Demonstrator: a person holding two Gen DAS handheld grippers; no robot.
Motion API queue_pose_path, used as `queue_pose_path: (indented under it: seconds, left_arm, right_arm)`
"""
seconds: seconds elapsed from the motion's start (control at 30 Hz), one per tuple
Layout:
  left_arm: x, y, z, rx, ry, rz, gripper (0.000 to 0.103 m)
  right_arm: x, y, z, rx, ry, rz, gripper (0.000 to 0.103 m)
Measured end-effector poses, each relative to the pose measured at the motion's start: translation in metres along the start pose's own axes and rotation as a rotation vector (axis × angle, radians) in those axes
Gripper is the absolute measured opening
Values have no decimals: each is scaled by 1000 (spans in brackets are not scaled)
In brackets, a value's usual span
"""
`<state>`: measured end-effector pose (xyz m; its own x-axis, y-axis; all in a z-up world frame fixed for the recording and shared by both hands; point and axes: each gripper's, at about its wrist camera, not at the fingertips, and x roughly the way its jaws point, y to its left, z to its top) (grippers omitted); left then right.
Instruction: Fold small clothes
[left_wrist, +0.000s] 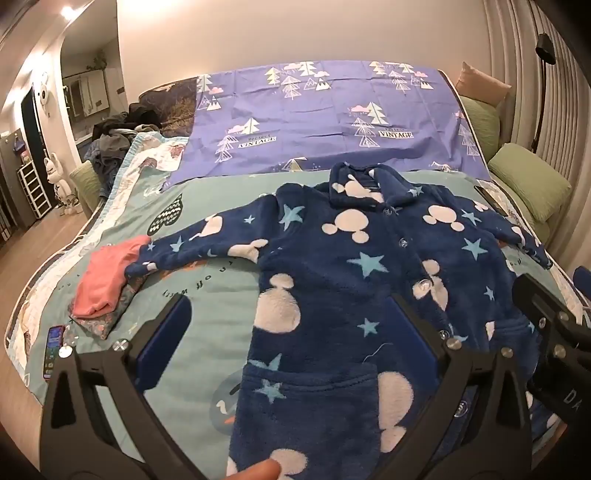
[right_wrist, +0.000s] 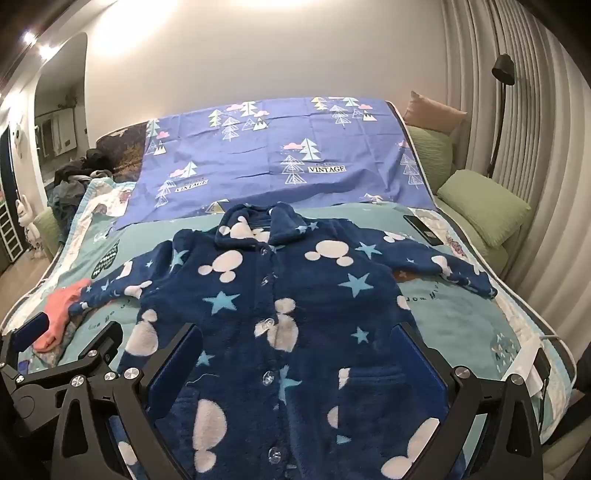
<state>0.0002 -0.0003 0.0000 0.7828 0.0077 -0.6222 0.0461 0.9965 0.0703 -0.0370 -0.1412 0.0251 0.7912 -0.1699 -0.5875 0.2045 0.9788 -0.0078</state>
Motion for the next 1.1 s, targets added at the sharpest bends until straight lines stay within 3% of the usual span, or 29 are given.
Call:
queue_pose_path:
  seconds: [0.47,0.7,0.93,1.1]
  left_arm:
    - [7,-4,-10,-7,8,-4,103]
    - [14,-7,-3,12,17,-20,103]
    - [16,-7,0,20,-23,-25,102]
    - [20,-5,6,19,-16,-15,103]
  right_arm:
    - [8,-1,1,15,19,10,103]
    - [14,-3,-2,14,21,21,103]
    - [23,-5,-3,29,26,59,103]
    - [24,-7,-1,36,11,38,103]
